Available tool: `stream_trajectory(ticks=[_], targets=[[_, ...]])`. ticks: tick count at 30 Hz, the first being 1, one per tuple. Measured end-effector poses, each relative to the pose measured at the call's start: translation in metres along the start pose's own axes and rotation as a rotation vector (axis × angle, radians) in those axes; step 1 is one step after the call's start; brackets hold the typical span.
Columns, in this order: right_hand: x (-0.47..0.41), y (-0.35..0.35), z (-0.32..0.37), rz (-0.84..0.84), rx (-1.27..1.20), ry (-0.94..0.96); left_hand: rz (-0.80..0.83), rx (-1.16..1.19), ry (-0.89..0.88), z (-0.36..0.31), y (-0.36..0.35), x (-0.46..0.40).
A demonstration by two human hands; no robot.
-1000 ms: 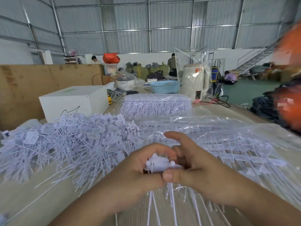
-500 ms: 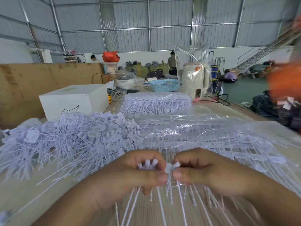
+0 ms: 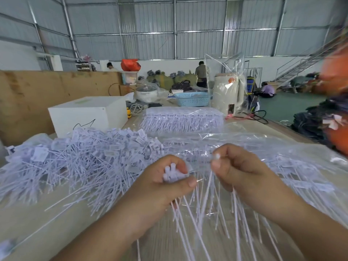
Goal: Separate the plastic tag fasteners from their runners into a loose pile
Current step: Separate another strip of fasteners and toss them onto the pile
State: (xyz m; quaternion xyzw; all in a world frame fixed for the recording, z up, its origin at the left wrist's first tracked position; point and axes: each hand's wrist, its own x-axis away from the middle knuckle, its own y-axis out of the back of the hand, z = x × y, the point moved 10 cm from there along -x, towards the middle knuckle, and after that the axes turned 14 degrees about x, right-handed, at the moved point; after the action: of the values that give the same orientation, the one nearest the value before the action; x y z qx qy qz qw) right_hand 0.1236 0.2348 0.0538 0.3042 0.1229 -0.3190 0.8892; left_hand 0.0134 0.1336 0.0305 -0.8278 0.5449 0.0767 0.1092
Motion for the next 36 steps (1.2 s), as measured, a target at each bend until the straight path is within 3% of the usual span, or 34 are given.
stream_trajectory(ticks=[2,4,14,22,25,28,30,33,34,36], targets=[[0.004,-0.025,0.002,0.186,-0.040,0.031,0.092,0.009,0.003,-0.001,-0.009,0.000],[0.007,-0.039,0.004,0.261,-0.015,0.060,0.186,0.014,0.019,0.002,-0.019,0.001],[0.009,-0.045,0.004,0.321,0.116,0.100,0.459,0.036,0.116,0.003,-0.041,0.013],[0.012,-0.037,0.001,0.402,0.239,0.083,0.348,0.008,0.128,0.006,-0.023,0.008],[0.009,-0.029,0.001,0.340,0.272,0.077,0.321,0.025,0.121,0.006,-0.023,0.009],[0.007,-0.024,0.009,0.210,0.294,0.110,0.195,0.015,0.055,0.004,-0.020,0.004],[0.003,-0.016,0.015,0.042,0.347,0.135,0.056,-0.016,-0.014,0.000,-0.013,0.001],[-0.001,0.031,0.006,-0.313,0.250,0.016,-0.155,-0.052,-0.078,-0.005,0.006,0.002],[0.000,0.043,0.002,-0.358,0.181,-0.010,-0.184,-0.054,-0.074,-0.005,0.010,0.002],[0.000,0.044,0.000,-0.264,0.076,-0.010,-0.171,-0.054,-0.056,-0.006,0.013,0.002]])
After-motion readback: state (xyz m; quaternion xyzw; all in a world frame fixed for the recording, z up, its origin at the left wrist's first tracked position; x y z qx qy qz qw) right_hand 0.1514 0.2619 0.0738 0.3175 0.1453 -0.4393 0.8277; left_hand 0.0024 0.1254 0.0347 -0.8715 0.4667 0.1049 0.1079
